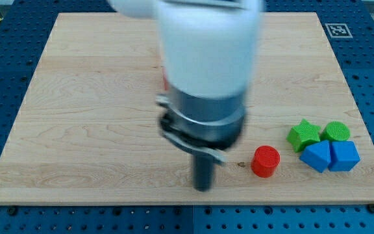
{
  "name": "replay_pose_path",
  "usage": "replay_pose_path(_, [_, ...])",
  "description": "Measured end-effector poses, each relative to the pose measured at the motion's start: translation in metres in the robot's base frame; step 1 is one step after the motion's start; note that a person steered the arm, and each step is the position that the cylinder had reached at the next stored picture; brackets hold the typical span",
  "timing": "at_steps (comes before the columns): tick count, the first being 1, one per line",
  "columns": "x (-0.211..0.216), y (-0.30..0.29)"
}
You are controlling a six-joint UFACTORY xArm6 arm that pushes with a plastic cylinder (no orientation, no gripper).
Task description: Push the red circle to the left of the green star
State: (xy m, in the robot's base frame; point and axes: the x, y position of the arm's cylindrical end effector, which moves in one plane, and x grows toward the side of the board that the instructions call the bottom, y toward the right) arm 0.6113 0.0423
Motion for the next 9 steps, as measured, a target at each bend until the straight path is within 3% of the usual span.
replay_pose_path(1, [0.007,0.053])
replay_pose_path(5, [0.007,0.124])
replay_pose_path(9, [-0.027,0.093])
